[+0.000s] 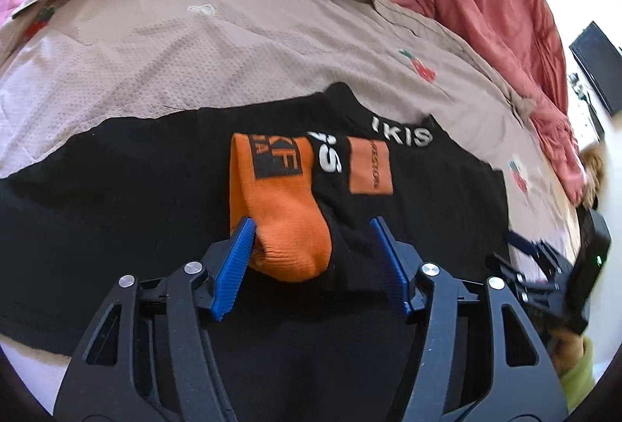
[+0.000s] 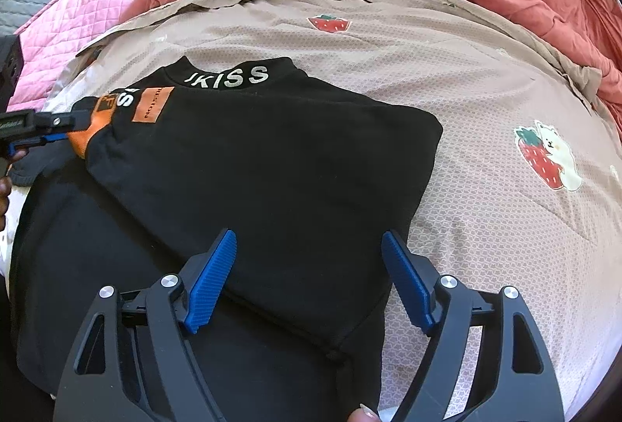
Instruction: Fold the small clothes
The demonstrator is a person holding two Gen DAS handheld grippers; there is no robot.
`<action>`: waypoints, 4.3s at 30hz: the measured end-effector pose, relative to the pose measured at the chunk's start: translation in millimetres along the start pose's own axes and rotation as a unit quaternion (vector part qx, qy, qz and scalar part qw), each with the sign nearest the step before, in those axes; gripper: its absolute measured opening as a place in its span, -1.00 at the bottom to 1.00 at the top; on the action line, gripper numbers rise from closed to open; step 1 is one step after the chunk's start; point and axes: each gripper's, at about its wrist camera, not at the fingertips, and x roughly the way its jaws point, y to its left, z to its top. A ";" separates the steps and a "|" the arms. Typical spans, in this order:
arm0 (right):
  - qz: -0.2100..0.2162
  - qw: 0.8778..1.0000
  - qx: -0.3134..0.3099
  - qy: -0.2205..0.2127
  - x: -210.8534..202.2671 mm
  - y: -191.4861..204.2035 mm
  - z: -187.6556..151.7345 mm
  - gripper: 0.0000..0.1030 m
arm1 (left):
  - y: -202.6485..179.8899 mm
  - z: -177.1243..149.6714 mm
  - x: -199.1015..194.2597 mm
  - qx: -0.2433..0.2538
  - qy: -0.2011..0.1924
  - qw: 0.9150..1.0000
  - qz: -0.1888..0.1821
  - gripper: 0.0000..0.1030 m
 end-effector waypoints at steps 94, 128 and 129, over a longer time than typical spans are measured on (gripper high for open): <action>0.033 0.988 -0.051 -0.144 -91.9 121.6 -14.7 0.89 | 38.7 -79.7 -127.8 -0.058 -0.121 0.966 0.222 0.81; 0.063 0.977 -0.169 -0.116 -77.1 300.8 9.0 0.89 | 180.4 -86.3 -189.9 -0.217 -0.164 0.926 0.262 0.81; 0.065 0.976 -0.172 -0.115 -75.3 306.1 10.3 0.89 | 187.2 -87.5 -191.6 -0.226 -0.164 0.923 0.266 0.81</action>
